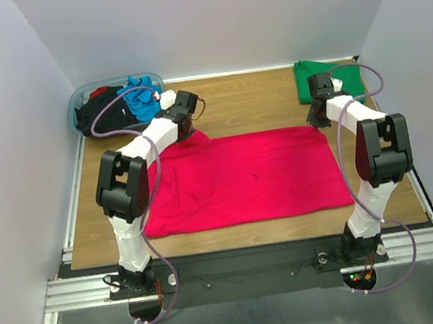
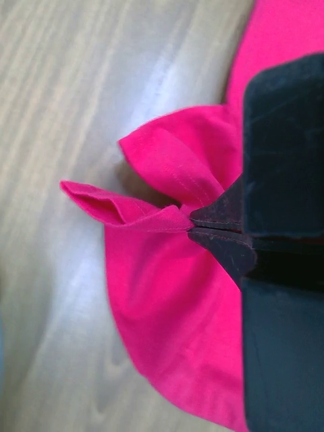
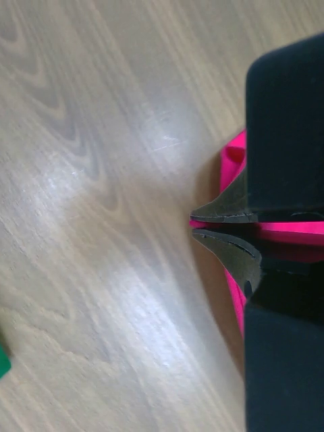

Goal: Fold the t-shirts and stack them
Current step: Fold the tshirt

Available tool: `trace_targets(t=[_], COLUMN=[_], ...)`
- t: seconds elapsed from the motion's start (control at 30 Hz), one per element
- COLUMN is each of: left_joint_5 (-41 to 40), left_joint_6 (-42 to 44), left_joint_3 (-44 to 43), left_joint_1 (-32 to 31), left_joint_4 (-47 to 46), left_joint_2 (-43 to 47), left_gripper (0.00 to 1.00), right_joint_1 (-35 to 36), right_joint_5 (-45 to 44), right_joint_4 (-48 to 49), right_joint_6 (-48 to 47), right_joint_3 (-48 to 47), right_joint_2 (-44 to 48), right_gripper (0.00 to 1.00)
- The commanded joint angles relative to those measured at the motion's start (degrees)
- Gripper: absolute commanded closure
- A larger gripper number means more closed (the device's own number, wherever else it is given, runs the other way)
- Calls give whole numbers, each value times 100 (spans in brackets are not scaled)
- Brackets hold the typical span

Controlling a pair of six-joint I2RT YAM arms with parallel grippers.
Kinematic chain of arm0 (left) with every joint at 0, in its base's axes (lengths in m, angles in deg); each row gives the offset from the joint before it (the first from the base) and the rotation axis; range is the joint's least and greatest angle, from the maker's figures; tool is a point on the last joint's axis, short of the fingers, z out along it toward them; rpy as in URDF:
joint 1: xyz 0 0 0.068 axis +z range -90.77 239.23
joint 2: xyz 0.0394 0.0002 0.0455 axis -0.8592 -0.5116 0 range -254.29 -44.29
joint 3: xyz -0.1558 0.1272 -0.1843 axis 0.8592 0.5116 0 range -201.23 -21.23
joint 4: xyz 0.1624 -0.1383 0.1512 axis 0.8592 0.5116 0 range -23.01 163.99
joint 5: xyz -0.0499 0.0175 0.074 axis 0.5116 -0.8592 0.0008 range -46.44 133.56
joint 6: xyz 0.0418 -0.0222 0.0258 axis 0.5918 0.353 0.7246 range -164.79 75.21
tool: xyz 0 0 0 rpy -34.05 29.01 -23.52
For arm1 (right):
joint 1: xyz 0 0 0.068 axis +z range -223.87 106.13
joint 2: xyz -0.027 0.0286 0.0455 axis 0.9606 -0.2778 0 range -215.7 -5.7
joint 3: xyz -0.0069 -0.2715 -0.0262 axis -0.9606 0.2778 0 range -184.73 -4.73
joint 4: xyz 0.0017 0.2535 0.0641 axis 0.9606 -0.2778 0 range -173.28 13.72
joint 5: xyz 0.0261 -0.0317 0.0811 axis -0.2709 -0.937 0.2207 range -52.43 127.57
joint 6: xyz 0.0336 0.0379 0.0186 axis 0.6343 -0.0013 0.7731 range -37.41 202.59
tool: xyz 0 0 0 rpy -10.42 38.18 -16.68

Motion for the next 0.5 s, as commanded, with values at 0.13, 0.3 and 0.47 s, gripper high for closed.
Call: trace_targets(t=[0.13,0.3,0.47], left_joint_5=[-657,-948,-992], left_joint_6=[-1059,-1770,-2499], left_joint_3=[1267,1856,2401], left_joint_1=[-315,-535,-869], left_joint_4=[176,659,976], left_joint_2=[1204,1845,2355], left_gripper=[100,100,100], right_joint_1=[154,216,216], right_joint_5=[163,190,155], right_joint_4=[117,143,134], right_joint_6=[89,133,142], right_joint_3=[673,1139,1526], right_joint_2=[958,1423,1933], right_gripper=[100,100,100])
